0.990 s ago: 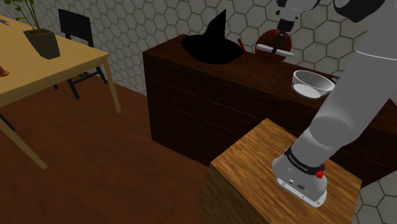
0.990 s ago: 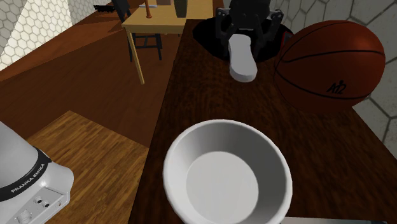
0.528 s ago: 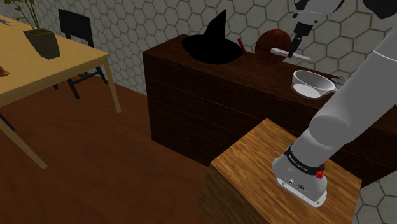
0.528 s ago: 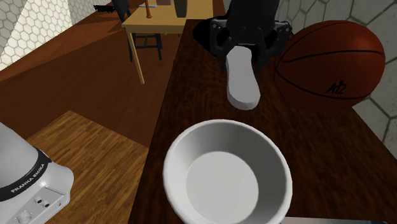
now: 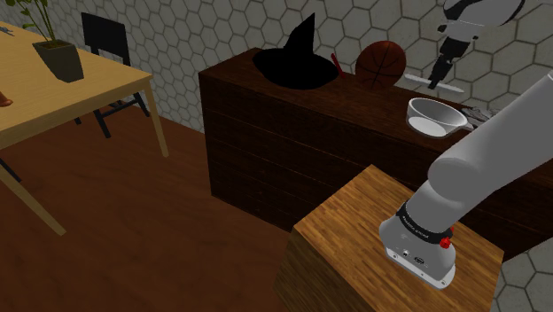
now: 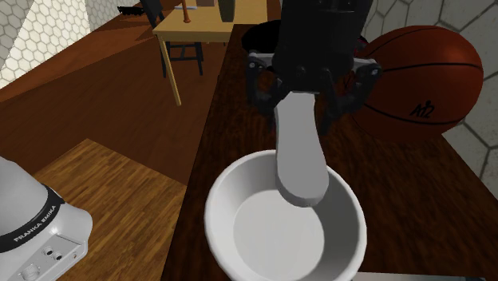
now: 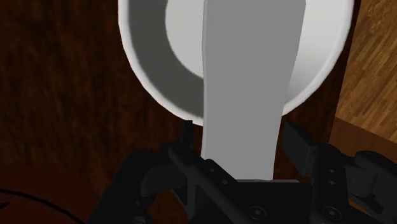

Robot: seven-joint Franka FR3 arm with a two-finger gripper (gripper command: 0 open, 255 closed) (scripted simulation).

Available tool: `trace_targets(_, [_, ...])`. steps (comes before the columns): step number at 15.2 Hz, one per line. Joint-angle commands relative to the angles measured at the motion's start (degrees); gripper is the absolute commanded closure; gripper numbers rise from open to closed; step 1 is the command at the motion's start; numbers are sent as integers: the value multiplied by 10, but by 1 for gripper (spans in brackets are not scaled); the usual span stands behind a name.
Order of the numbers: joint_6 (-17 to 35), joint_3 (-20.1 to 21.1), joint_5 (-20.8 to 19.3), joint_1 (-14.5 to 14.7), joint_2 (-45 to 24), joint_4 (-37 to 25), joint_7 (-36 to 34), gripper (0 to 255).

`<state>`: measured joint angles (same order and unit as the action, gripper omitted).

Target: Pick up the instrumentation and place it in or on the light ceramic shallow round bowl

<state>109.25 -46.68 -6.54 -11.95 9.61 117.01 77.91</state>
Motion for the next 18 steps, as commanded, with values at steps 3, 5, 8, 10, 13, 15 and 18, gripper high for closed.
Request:
trace_targets(3, [-3,-21,-29,-25,33,18,33,255])
trace_targets(5, [3,-32,-39,-35,42,29,49,255])
trace_targets(8, [26,-37,-35,-34,34,47,52,255])
trace_targets(10, [42,-41,-33,-34,29,58,55,255])
trace_targets(13, [66,-48,-27,-32,19,75,60,255])
trace_targets(15, [82,-53,-22,-31,11,85,64,255])
trace_targets(18, [107,-60,-13,-29,-3,100,72,255])
